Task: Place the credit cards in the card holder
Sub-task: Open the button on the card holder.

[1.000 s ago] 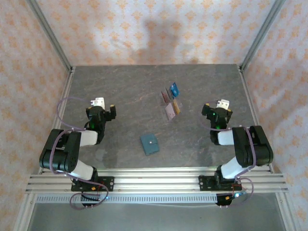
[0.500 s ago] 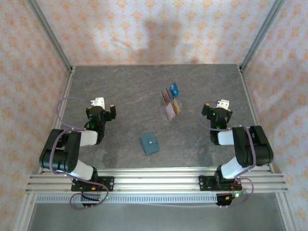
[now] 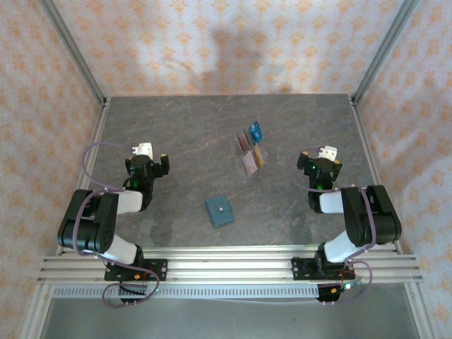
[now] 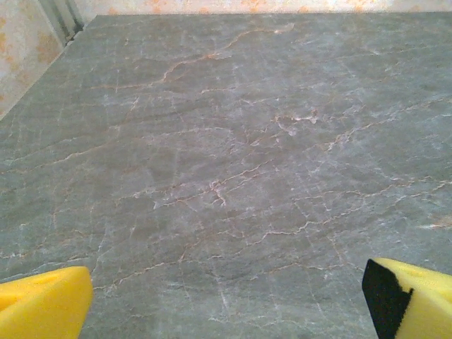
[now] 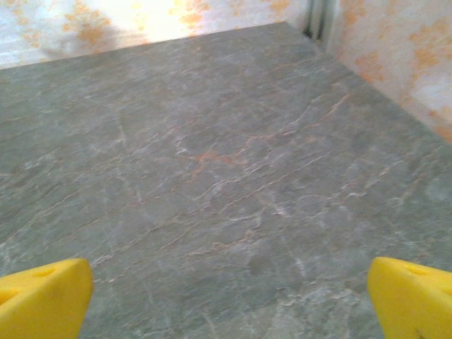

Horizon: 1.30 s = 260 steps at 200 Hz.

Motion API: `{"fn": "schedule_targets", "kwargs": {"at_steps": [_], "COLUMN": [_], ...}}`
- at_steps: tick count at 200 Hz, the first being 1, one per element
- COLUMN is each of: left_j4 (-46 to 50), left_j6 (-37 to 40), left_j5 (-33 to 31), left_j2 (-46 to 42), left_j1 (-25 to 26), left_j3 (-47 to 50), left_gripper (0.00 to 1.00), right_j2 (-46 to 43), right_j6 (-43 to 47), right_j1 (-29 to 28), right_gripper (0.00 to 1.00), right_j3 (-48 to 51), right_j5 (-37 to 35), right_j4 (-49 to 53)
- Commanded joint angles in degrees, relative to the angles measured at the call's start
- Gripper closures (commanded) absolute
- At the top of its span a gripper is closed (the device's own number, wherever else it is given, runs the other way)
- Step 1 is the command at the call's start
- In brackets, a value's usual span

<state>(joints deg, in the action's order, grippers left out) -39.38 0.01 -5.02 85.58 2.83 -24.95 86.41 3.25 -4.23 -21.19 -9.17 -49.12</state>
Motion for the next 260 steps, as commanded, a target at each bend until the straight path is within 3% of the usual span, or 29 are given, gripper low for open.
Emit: {"fn": "schedule_targets", "kwargs": {"at_steps": [1, 17, 43, 58, 76, 90, 109, 133, 156, 176, 200, 213, 232, 260], "left_j4": [13.1, 25.2, 52.0, 68.2, 78.3, 75.3, 68.3, 68.5, 68.5, 65.6, 57.8, 54.9, 50.2, 44.2], "left_j6": [-1.0, -2.4, -17.8, -29.8, -31.9, -32.4, -33.3, -32.3, -31.7, -32.4, -35.3, -36.9, -38.5, -40.5], "left_j5": [-3.2, -3.4, -11.0, -17.3, -10.6, -4.8, -0.3, 4.1, 8.9, 15.5, 24.5, 27.1, 30.2, 33.9], "left_j2": [-4.4, -6.8, -5.4, -0.9, 3.5, 0.8, -6.5, -11.3, -14.0, -15.9, -18.0, -18.3, -17.9, -13.6], "left_j1": [-0.4, -0.4, -0.5, -0.6, -0.8, -0.8, 0.6, 3.6, 8.8, 12.6, 15.0, 16.2, 18.3, 21.2], "left_j3": [-6.7, -13.5, -30.6, -41.1, -49.2, -45.8, -37.2, -33.3, -30.1, -25.4, -17.7, -14.7, -10.9, -9.1], "left_gripper": [0.0, 0.0, 0.0, 0.0, 0.0, 0.0, 0.0, 0.0, 0.07, 0.16, 0.32, 0.48, 0.64, 0.73], "right_j2": [-12.0, -19.7, -29.9, -34.3, -38.1, -39.3, -37.9, -35.4, -34.3, -32.2, -25.9, -21.7, -16.0, -7.8], "right_j6": [-0.6, -10.4, -29.2, -35.9, -35.6, -34.7, -32.9, -30.7, -30.3, -29.6, -30.4, -30.9, -31.9, -31.7], "right_j1": [-1.6, -1.6, -0.4, 1.3, 1.5, 1.5, 1.3, -1.8, -9.3, -19.8, -31.5, -36.4, -42.7, -48.6], "right_gripper": [0.01, 0.01, 0.01, 0.01, 0.01, 0.01, 0.01, 0.01, 0.01, 0.0, 0.14, 0.22, 0.33, 0.48], "right_j3": [-2.0, -5.5, -8.6, -8.0, -6.4, -7.7, -14.1, -19.3, -21.4, -24.4, -27.7, -28.5, -28.2, -29.2], "right_j5": [-7.8, -13.9, -17.8, -12.6, -5.2, -0.7, 3.5, 6.3, 4.8, -0.2, -2.1, -1.1, 1.7, 5.5], "right_j4": [10.5, 21.3, 36.7, 40.2, 37.8, 39.9, 51.5, 60.7, 65.3, 69.9, 72.8, 72.6, 68.8, 65.7]}}
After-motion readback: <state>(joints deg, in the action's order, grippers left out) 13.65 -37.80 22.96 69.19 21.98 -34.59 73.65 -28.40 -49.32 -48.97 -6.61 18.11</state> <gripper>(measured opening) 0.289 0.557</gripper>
